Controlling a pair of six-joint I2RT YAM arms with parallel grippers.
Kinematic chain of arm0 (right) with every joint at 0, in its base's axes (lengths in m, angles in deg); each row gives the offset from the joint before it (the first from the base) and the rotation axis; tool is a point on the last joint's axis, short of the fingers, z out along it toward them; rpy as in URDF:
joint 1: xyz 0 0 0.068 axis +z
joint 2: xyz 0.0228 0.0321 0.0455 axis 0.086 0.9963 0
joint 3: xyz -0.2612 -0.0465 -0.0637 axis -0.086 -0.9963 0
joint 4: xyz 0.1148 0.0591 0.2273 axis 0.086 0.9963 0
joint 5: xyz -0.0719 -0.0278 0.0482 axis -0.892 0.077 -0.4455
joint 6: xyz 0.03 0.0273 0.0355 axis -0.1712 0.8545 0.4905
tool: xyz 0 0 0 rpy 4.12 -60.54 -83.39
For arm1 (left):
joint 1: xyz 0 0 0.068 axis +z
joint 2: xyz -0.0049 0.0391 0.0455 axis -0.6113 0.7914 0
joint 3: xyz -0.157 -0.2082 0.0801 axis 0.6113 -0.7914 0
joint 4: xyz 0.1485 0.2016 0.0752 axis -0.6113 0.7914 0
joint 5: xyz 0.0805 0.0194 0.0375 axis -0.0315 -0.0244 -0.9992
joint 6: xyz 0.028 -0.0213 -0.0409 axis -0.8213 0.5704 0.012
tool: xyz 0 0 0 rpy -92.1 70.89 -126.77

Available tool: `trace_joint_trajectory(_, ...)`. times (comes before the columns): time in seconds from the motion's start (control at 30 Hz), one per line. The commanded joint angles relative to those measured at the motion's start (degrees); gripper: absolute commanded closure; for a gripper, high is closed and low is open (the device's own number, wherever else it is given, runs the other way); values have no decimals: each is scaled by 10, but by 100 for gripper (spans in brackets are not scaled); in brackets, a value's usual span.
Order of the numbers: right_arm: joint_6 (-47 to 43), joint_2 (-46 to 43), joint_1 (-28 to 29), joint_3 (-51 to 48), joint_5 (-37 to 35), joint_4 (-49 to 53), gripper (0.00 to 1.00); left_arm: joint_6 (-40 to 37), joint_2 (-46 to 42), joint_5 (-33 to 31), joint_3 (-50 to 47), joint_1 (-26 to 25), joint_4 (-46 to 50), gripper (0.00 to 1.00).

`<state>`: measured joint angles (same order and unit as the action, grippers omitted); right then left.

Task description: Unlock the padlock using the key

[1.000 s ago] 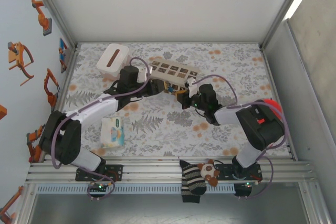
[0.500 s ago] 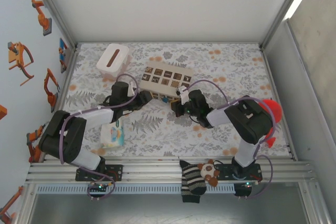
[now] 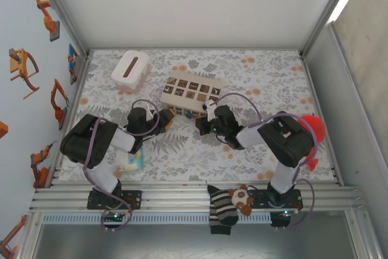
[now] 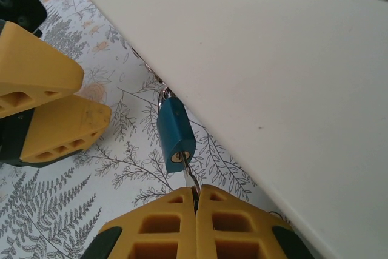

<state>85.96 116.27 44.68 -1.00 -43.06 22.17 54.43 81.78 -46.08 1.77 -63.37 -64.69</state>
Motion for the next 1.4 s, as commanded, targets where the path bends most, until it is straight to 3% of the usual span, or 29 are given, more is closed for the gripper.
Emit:
trace_joint_trajectory(0.0, 21, -18, 8, -6, -16, -28, 100, 32, 14, -9, -7, -12, -99, 51)
trace_joint_trajectory(0.37, 46, -27, 10, -12, -11, -22, 100, 20, -7, -33, 10, -37, -31, 53)
trace_joint_trajectory(0.63, 59, -31, 14, -6, -4, -5, 100, 22, 20, -37, 41, -67, -25, 53)
trace_joint_trajectory(1.37, 116, -48, 32, 18, -14, 65, 100, 15, 60, -35, 69, -86, -20, 59)
